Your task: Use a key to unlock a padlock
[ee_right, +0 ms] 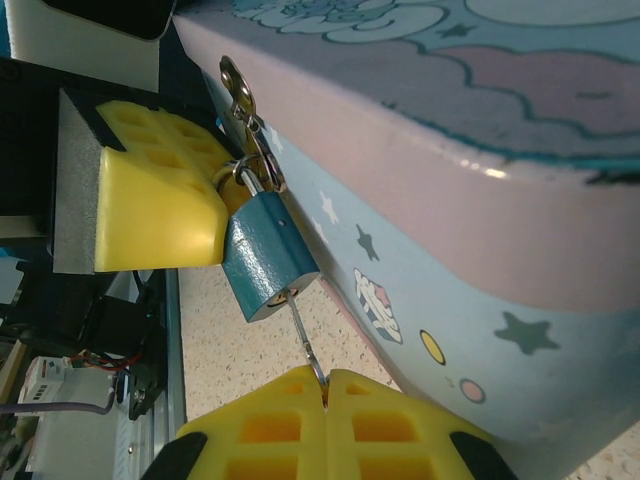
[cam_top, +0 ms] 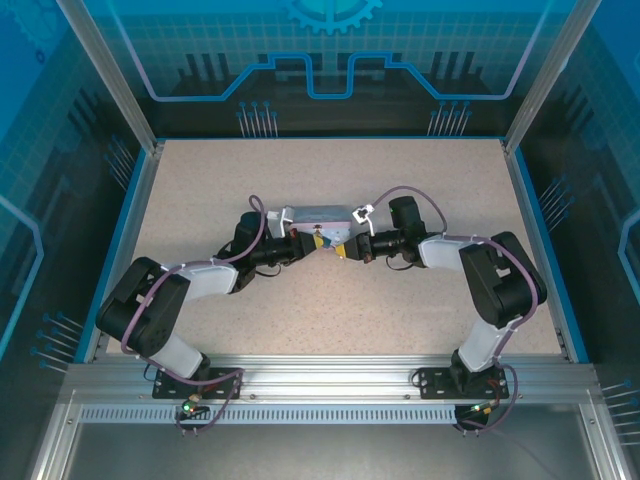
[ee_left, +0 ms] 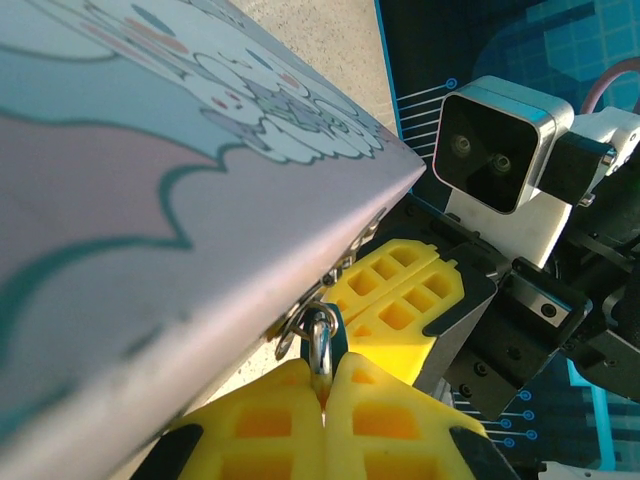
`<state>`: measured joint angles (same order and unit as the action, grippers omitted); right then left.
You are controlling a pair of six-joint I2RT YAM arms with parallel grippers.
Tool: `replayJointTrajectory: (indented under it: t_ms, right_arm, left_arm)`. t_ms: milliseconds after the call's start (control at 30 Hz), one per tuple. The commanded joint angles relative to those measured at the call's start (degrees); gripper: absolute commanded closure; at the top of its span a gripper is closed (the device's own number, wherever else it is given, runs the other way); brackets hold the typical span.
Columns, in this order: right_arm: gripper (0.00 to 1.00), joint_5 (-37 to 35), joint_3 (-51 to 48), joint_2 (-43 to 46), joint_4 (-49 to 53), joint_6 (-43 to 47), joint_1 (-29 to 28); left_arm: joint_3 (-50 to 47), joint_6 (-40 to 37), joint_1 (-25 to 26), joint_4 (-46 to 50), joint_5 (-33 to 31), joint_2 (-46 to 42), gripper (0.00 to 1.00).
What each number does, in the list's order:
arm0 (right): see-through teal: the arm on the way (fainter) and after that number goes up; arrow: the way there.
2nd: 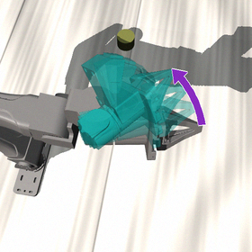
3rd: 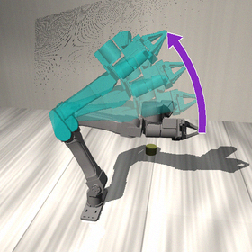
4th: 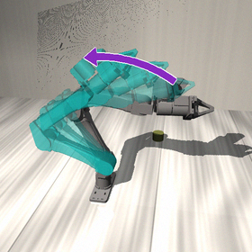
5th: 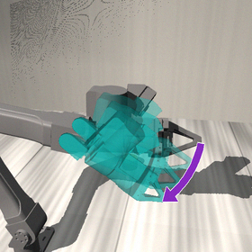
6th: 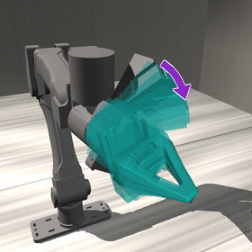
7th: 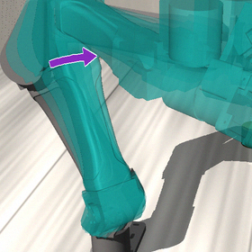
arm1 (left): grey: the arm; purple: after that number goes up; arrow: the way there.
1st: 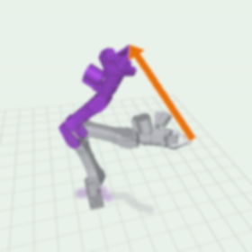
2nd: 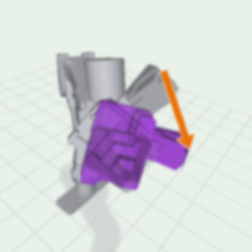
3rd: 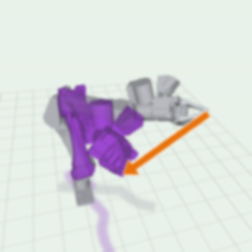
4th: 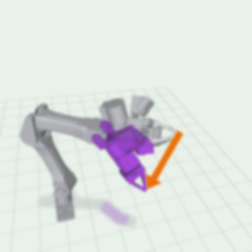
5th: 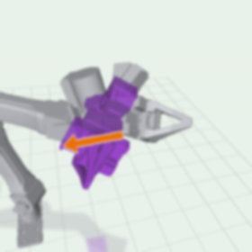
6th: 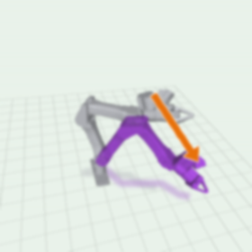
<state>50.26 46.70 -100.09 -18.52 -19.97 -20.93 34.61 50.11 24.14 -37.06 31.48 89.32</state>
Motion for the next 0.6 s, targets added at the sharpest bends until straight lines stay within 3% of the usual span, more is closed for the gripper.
replayJointTrajectory:
  t_ms: [0,567]
  right_arm:
    - [1.0,0.0,0.0,-1.2,-4.3,-1.1,0.1]
    - [1.0,4.8,1.5,-0.9,-3.0,0.8,2.1]
  left_arm:
    - [0.2,1.1,1.3,-9.2,7.1,-0.4,1.0]
    - [-0.2,-4.4,1.1,-3.7,7.1,0.3,1.0]
